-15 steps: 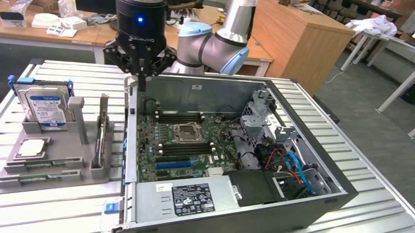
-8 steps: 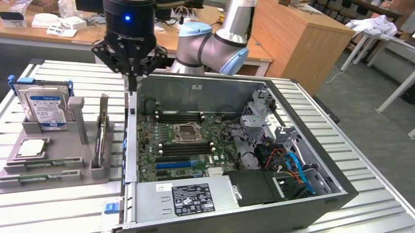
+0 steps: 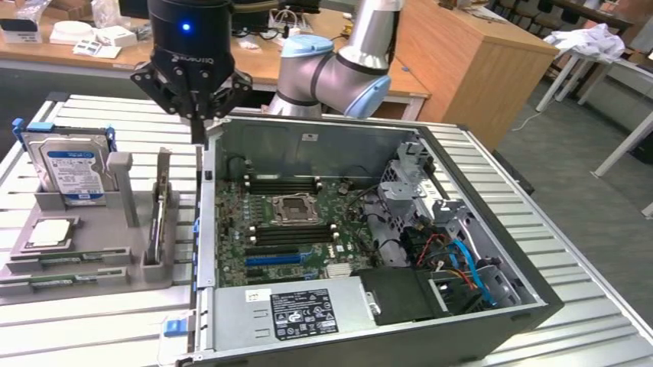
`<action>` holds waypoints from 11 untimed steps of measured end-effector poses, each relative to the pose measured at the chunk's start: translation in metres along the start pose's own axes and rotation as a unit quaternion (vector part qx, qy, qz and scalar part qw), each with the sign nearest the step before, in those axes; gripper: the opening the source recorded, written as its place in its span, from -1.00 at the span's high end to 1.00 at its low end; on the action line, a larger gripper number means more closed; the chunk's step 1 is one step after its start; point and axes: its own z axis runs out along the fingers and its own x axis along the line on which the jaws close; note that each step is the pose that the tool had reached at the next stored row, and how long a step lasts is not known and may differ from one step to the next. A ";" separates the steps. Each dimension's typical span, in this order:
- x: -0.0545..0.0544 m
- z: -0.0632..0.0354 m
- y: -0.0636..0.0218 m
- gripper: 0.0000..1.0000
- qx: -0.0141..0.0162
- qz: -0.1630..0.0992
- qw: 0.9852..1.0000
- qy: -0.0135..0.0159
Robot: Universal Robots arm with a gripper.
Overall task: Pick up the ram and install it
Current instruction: 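Reach for the ram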
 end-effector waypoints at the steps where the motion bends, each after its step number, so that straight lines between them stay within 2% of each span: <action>1: 0.002 0.0001 -0.0001 0.79 0.000 0.000 1.000 0.000; 11: 0.016 0.0000 -0.0012 0.79 0.000 0.000 1.000 0.000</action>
